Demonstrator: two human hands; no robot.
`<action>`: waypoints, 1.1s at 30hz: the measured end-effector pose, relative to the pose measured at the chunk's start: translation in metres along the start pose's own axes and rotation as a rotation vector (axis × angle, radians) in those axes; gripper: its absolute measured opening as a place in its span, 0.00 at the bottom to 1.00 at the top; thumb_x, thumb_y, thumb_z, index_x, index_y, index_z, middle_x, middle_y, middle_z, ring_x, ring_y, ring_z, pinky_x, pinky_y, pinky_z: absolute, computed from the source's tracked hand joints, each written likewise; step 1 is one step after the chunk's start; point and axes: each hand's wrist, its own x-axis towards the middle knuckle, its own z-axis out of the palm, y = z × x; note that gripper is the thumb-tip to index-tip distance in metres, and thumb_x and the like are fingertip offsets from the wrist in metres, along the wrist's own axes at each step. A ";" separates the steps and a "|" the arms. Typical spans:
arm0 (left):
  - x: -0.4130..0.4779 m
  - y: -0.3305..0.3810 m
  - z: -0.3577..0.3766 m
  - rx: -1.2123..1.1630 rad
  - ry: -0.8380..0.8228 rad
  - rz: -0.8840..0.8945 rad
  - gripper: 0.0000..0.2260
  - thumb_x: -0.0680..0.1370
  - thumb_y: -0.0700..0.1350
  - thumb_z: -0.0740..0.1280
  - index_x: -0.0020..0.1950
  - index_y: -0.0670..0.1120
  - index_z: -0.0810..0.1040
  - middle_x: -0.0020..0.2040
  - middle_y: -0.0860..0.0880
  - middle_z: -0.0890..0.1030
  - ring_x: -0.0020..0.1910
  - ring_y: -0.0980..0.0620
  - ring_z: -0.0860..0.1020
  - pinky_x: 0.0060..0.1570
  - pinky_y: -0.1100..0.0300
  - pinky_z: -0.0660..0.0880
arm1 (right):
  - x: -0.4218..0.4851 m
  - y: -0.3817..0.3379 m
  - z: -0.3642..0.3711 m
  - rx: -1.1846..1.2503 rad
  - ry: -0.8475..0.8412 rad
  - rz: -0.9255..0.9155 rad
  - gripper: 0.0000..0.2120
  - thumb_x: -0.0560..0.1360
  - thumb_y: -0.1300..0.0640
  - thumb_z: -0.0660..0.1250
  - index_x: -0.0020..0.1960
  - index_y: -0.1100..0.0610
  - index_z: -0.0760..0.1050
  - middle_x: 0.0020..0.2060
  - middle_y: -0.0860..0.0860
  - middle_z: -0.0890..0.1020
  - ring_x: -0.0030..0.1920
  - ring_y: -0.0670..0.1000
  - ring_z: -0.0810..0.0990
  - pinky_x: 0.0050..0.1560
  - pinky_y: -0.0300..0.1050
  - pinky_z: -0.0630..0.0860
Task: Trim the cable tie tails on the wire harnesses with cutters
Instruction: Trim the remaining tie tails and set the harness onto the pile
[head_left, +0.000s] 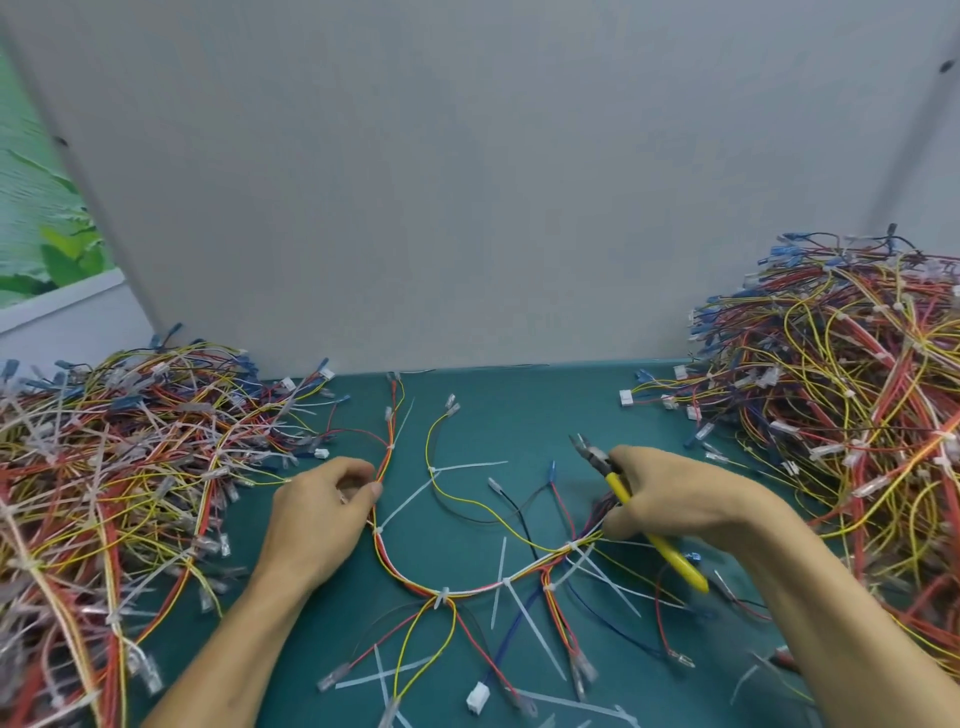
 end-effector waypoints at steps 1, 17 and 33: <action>-0.001 0.000 -0.001 -0.004 -0.001 0.009 0.07 0.73 0.44 0.72 0.51 0.49 0.83 0.40 0.56 0.82 0.40 0.61 0.78 0.46 0.63 0.69 | 0.000 -0.002 0.002 -0.015 -0.001 -0.009 0.15 0.65 0.53 0.72 0.44 0.55 0.68 0.38 0.52 0.73 0.36 0.50 0.71 0.37 0.46 0.68; -0.041 0.104 0.029 0.040 -0.269 0.846 0.07 0.76 0.39 0.68 0.52 0.44 0.83 0.50 0.49 0.82 0.51 0.49 0.78 0.54 0.63 0.69 | -0.011 0.012 0.010 -0.090 0.165 -0.107 0.07 0.76 0.50 0.64 0.51 0.52 0.75 0.44 0.53 0.80 0.46 0.56 0.76 0.46 0.48 0.73; -0.061 0.086 0.086 -0.053 -0.361 0.730 0.09 0.74 0.49 0.71 0.50 0.45 0.83 0.46 0.48 0.79 0.48 0.52 0.75 0.50 0.66 0.68 | -0.017 0.024 0.025 -0.217 0.316 -0.180 0.10 0.74 0.52 0.58 0.54 0.50 0.72 0.40 0.49 0.70 0.47 0.57 0.74 0.47 0.51 0.73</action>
